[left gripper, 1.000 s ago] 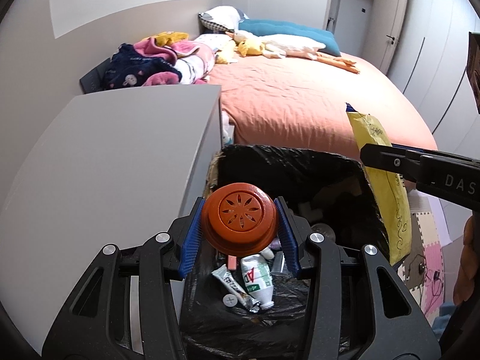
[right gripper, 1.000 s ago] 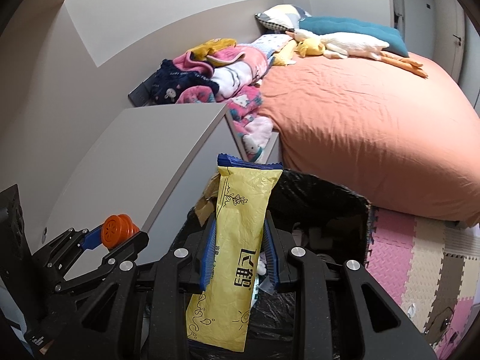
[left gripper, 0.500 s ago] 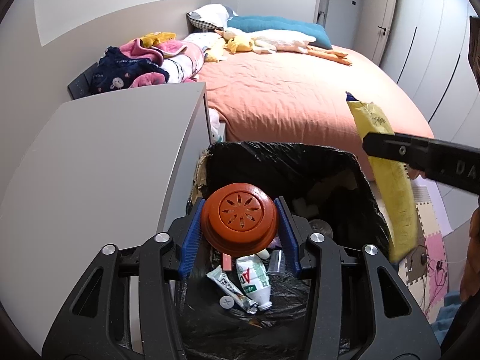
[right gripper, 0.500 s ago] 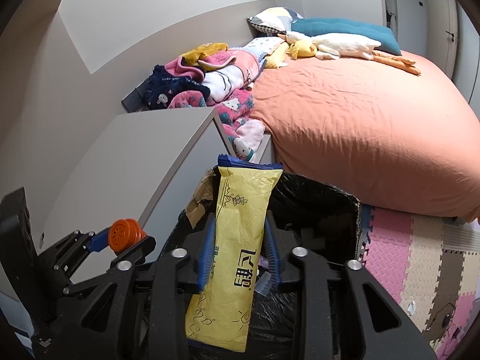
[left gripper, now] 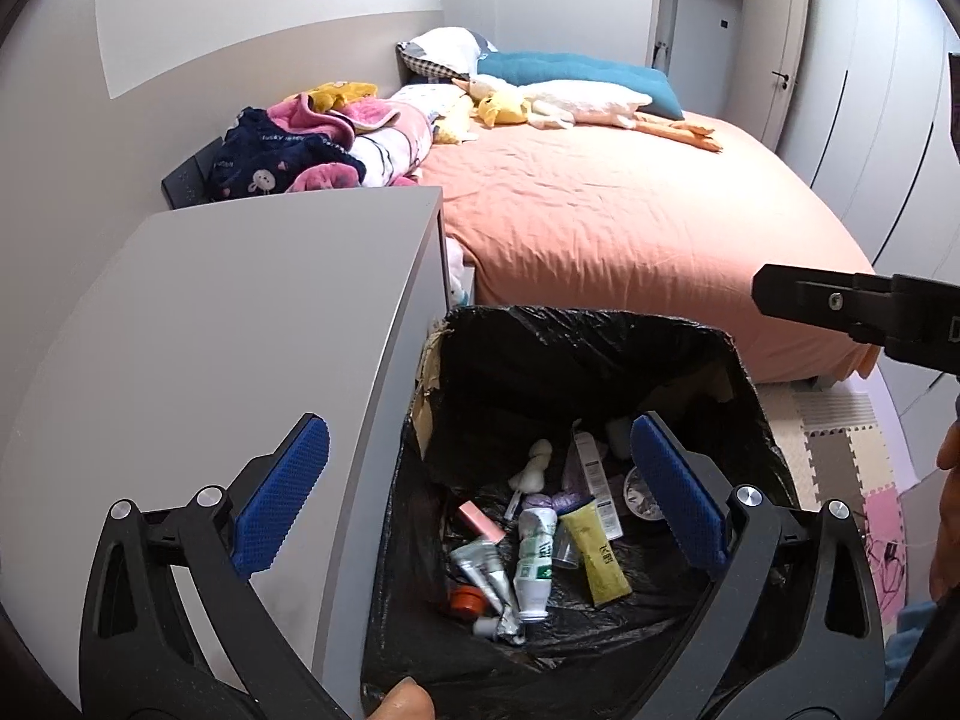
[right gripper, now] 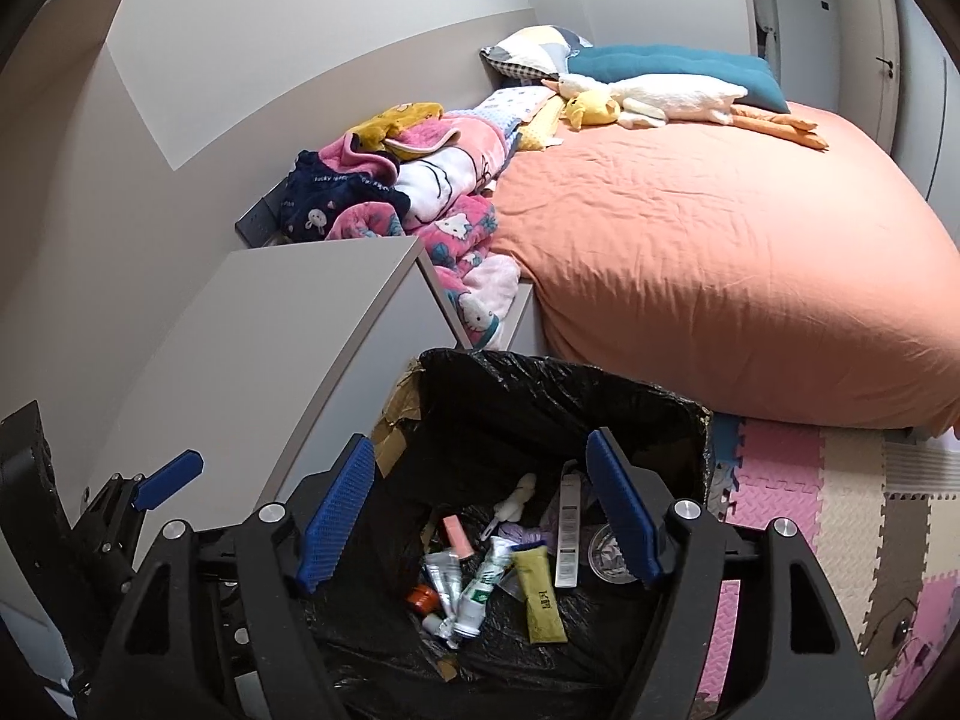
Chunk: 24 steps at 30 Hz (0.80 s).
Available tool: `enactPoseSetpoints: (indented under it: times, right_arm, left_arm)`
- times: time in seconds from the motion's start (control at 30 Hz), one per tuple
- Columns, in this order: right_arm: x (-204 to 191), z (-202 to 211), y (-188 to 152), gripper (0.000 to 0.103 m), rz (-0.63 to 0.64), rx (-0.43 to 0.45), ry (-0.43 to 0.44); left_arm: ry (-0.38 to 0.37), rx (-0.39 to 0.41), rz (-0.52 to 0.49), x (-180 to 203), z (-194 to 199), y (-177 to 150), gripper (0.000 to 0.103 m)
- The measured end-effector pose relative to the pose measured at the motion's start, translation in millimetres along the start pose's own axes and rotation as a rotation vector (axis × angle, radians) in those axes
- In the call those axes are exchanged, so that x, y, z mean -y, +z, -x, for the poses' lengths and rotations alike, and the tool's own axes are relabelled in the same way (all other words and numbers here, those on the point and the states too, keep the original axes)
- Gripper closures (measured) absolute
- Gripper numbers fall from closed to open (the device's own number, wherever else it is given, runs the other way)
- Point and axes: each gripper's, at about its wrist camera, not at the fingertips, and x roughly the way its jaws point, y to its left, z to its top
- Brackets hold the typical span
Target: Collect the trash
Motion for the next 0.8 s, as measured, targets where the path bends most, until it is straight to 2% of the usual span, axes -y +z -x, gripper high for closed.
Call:
enactPoseSetpoints:
  times: [0.23, 0.8]
  right_arm:
    - [-3, -1, -1, 0.029, 0.008, -0.005, -0.002]
    - [-9, -4, -3, 0.029, 0.02, -0.017, -0.004]
  left_arm:
    - [-0.025, 0.01, 0.032, -6, 2, -1, 0.006]
    - [-0.027, 0.013, 0.043, -10, 5, -3, 0.006]
